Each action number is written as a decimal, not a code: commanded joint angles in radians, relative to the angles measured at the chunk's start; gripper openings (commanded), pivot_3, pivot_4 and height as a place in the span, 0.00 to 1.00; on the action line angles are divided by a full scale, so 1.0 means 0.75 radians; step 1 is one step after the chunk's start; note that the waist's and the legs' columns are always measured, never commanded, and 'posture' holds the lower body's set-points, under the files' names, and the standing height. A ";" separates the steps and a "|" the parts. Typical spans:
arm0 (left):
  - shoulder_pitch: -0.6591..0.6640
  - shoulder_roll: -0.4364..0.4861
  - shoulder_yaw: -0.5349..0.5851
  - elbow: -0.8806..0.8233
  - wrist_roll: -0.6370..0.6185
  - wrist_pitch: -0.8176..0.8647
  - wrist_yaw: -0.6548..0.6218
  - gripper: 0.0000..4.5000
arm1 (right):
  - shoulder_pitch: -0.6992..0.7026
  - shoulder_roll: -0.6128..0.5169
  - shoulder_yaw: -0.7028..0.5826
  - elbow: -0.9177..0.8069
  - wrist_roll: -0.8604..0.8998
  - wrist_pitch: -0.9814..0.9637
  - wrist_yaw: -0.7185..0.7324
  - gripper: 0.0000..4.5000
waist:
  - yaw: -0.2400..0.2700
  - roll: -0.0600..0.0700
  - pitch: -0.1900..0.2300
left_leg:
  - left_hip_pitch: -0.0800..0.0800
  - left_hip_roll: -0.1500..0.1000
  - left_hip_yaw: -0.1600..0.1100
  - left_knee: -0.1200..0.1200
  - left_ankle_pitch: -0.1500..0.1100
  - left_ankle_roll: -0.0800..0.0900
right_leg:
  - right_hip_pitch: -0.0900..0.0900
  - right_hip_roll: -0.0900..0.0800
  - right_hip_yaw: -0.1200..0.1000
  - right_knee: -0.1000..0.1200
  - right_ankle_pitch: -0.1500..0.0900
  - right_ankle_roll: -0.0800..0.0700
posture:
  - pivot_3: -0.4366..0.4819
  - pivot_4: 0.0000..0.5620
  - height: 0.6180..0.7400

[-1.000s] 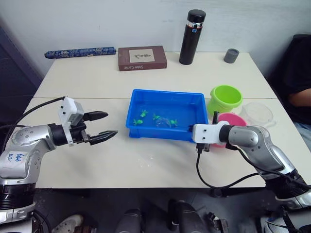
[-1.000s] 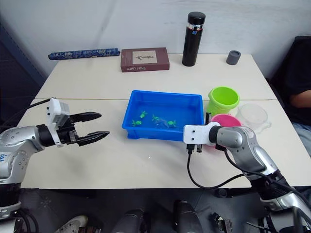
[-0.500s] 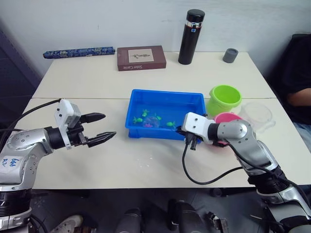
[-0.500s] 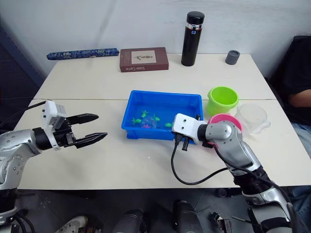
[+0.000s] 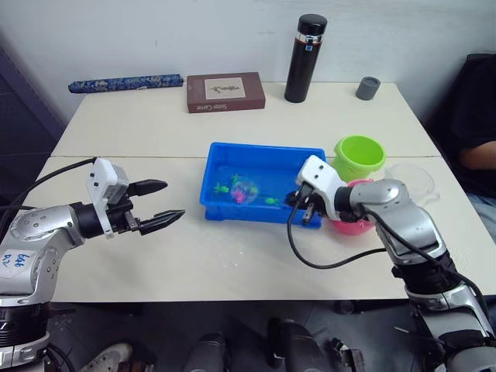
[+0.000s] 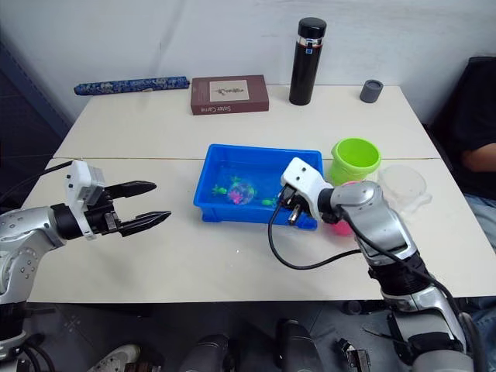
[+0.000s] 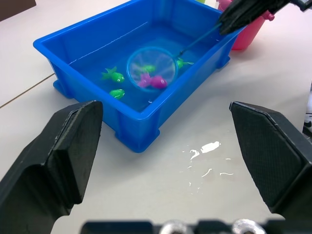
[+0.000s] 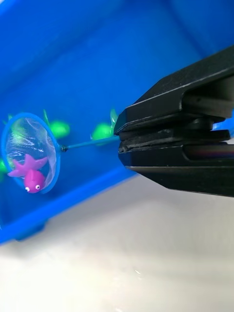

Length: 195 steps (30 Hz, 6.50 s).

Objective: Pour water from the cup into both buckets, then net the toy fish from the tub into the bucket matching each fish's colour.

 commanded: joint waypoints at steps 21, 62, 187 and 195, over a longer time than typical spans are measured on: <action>-0.179 -0.014 -0.116 0.130 0.026 -0.118 -0.041 1.00 | -0.036 -0.146 -0.208 -0.006 0.181 0.113 -0.150 0.00 | 0.001 0.000 0.000 | -0.001 0.000 0.000 -0.001 0.000 0.000 | -0.001 0.000 0.000 -0.001 0.000 0.000 | 0.48 0.27 1.00; -0.765 -0.338 -0.446 0.799 0.235 -0.440 -0.390 1.00 | 1.329 -0.610 -1.196 -0.731 -0.153 -0.394 -0.188 0.00 | 0.042 0.000 0.000 | -0.002 -0.002 0.001 0.001 0.000 0.001 | 0.002 0.002 -0.001 -0.002 0.001 0.002 | 0.48 0.27 1.00; -0.921 -0.363 -0.425 0.971 0.312 -0.521 -0.456 1.00 | 1.665 0.242 -0.606 -0.492 -2.447 -1.131 -1.438 0.00 | 0.034 0.000 -0.001 | 0.003 -0.001 0.005 0.002 0.001 0.000 | 0.002 0.017 0.006 0.008 -0.001 -0.002 | 0.48 0.27 1.00; -0.886 -0.342 -0.417 0.917 0.304 -0.489 -0.453 1.00 | 1.681 0.187 -0.549 -0.430 -2.383 -1.152 -1.388 0.00 | 0.034 0.000 -0.001 | 0.003 -0.001 0.005 0.002 0.001 0.000 | 0.002 0.017 0.006 0.008 -0.001 -0.002 | 0.48 0.27 1.00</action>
